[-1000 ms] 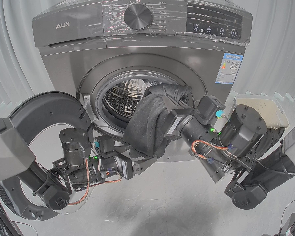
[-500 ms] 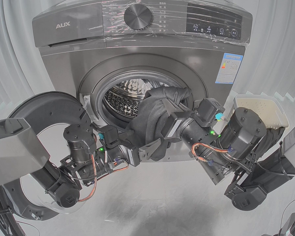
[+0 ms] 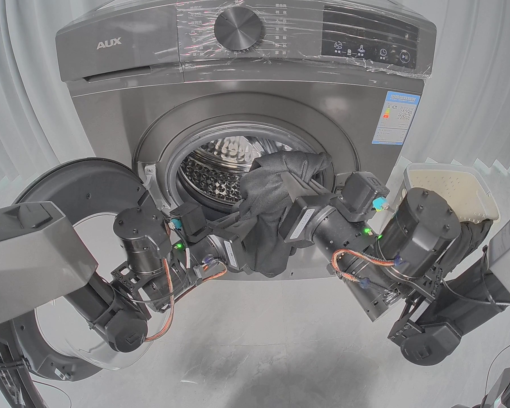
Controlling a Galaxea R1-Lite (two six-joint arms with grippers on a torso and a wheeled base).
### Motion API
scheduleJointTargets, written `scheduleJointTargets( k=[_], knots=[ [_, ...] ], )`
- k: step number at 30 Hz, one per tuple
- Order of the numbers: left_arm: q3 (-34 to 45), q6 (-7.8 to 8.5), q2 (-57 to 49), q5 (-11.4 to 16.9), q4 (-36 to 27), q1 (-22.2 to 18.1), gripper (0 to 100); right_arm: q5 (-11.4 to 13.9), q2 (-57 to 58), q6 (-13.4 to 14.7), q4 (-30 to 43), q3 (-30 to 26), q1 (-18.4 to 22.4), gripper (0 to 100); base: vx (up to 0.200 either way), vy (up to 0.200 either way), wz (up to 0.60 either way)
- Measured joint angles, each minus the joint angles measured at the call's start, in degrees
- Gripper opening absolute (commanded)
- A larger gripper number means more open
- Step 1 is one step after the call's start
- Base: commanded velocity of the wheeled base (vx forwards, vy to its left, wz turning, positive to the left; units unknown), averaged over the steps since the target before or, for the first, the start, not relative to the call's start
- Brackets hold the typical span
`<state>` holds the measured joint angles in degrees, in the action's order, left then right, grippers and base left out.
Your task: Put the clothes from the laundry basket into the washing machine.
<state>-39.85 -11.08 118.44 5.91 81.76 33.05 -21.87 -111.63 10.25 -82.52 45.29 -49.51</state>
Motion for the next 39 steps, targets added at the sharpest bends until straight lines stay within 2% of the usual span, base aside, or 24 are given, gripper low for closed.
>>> scheduleJointTargets(
  k=[8, 14, 15, 22, 27, 34, 39],
  knots=[
    [-0.37, -0.16, 1.05, -0.23, 2.71, 0.07, 0, -0.11, 0.0, 0.01, -0.13, -0.34, 0.15, 0, 0.0, 0.0, 0.0],
    [4.05, 0.0, -0.2, 0.18, 5.25, 0.71, 0, -0.07, -0.2, 0.2, 0.02, -0.48, 1.16, 0, 0.0, 0.0, 0.0],
    [5.18, 0.05, -0.76, 0.29, 5.61, 0.83, 0, 0.01, -0.26, 0.37, 0.02, -0.65, 1.38, 100, 0.0, 0.0, 0.0],
    [12.21, 0.22, -6.88, 1.01, 6.56, 1.4, 0, 1.76, -0.48, 1.43, -0.24, -2.44, 3.12, 100, 0.0, 0.0, 0.0],
    [16.13, 0.2, -12.61, 4.4, 6.6, 1.56, 0, 2.04, -0.55, 2.36, 0.07, -4.45, 4.52, 100, 0.0, 0.0, 0.0],
    [16.98, 0.09, -17.18, 5.5, 6.73, 1.62, 0, 2.3, -0.57, 2.5, 0.71, -10.7, 5.18, 100, 0.0, 0.0, 0.0],
    [15.6, 0.06, -18.03, 5.36, 6.75, 1.54, 0, 3.71, -0.83, 2.44, 0.27, -16.76, 5.22, 100, 0.0, 0.0, 0.0]
  ],
)
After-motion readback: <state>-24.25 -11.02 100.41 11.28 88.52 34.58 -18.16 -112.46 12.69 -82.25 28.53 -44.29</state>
